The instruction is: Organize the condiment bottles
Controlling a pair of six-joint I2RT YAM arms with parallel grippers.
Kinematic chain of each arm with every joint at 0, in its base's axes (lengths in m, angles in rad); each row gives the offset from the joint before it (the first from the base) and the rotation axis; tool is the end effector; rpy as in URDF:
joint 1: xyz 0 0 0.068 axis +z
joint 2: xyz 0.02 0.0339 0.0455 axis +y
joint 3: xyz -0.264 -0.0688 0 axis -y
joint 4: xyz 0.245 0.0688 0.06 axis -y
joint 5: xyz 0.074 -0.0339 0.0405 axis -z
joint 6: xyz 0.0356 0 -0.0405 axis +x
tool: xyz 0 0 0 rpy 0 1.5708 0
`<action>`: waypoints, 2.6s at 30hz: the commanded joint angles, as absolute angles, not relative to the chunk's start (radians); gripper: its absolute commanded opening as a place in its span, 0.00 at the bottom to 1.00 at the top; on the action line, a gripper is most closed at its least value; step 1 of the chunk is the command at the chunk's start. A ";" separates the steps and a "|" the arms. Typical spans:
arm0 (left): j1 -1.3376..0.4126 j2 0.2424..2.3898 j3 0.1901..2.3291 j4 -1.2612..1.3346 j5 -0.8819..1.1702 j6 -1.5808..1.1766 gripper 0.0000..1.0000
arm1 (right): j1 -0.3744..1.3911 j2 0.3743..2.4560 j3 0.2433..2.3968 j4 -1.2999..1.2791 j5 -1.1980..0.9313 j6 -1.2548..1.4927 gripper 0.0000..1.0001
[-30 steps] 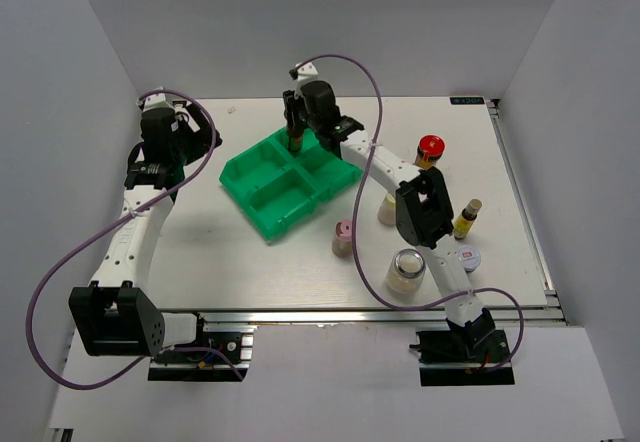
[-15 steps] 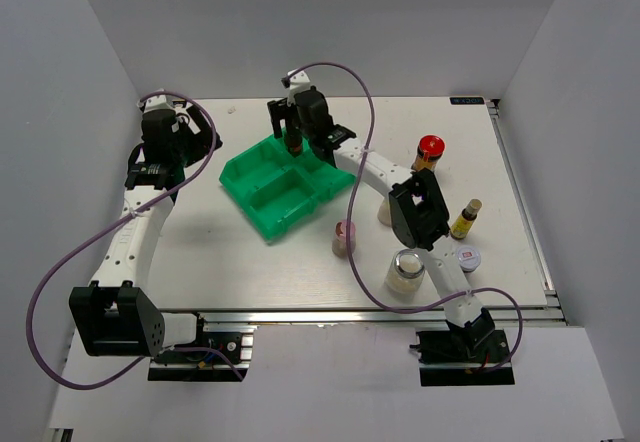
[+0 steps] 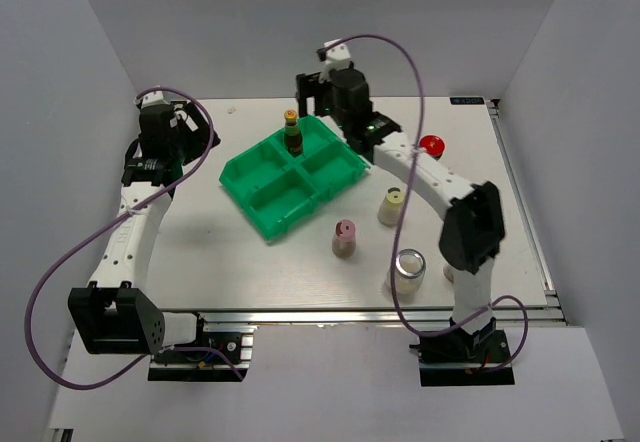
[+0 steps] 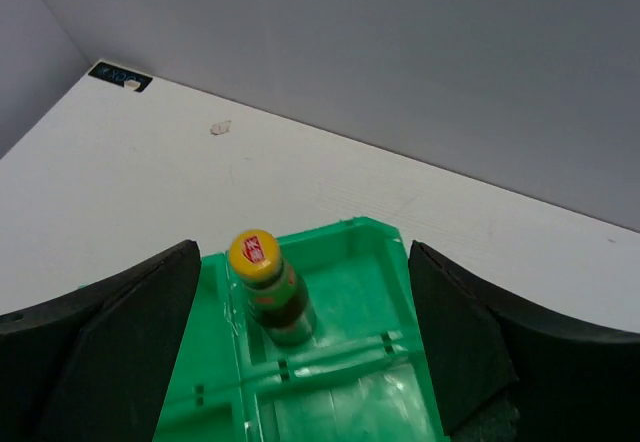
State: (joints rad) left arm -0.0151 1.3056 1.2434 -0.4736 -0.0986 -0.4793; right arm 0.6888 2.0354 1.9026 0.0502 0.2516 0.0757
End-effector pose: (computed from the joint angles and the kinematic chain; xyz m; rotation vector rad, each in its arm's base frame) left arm 0.2932 -0.0009 0.3571 -0.5427 2.0386 -0.1928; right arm 0.3895 0.3092 0.3676 -0.3153 1.6340 0.3737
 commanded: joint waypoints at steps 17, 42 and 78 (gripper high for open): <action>-0.014 1.264 1.281 -0.514 -0.157 -0.445 0.98 | 0.292 1.071 1.094 -0.750 0.752 0.442 0.89; -0.014 1.238 1.229 -0.472 -0.126 -0.423 0.98 | 0.114 1.170 0.769 -0.273 0.580 0.331 0.38; -0.014 1.276 1.276 -0.486 -0.202 -0.433 0.98 | 0.515 2.100 2.178 -0.061 0.103 0.109 0.00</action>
